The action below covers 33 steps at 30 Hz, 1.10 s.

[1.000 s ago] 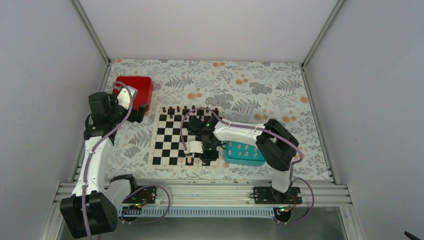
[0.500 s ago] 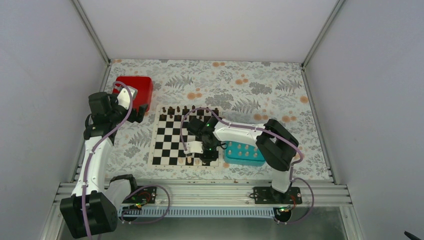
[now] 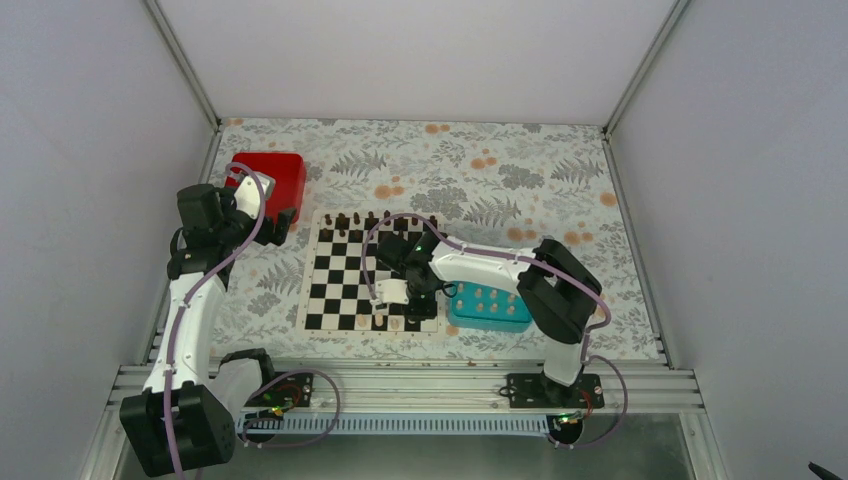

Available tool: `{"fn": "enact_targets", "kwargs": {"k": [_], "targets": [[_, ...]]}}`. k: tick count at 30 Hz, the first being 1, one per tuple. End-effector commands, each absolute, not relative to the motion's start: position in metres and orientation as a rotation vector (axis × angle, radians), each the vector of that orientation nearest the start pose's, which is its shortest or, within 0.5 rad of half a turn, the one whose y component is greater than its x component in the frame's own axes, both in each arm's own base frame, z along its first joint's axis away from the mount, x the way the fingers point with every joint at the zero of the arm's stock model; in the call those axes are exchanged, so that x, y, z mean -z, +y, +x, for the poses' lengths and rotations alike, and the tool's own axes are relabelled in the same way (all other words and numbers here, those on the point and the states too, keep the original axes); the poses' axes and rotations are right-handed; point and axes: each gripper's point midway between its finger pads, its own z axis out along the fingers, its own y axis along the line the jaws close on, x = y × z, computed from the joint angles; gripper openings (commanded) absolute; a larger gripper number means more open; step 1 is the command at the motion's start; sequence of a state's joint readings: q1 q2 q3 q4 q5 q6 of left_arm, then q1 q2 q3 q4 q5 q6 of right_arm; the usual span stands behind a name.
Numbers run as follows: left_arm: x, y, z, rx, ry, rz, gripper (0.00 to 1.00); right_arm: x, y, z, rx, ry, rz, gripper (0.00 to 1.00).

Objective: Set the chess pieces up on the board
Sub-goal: Place the chess piece on the chessboard.

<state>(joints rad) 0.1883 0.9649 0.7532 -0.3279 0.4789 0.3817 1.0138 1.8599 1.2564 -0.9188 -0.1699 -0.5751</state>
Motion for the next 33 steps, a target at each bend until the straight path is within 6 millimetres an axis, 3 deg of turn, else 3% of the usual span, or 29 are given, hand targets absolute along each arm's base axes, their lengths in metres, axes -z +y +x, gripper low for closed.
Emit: {"fn": "enact_targets", "kwargs": {"k": [1,12,26,30,33], "targets": [[-0.221,-0.018,0.327,0.151,1.981,0.487,1.00,-0.046,0.308,0.157,-0.270,2.155,-2.222,0.11],[-0.220,-0.018,0.327,0.154,1.984,0.486,1.00,-0.038,0.309,0.146,-0.297,2.162,-2.274,0.11],[-0.220,-0.018,0.327,0.151,1.984,0.488,1.00,-0.025,0.310,0.149,-0.256,2.165,-2.287,0.15],[-0.218,-0.018,0.327,0.152,1.987,0.488,1.00,-0.029,0.310,0.149,-0.254,2.157,-2.284,0.25],[-0.219,-0.018,0.327,0.151,1.986,0.487,1.00,-0.039,0.311,0.151,-0.253,2.135,-2.268,0.42]]}}
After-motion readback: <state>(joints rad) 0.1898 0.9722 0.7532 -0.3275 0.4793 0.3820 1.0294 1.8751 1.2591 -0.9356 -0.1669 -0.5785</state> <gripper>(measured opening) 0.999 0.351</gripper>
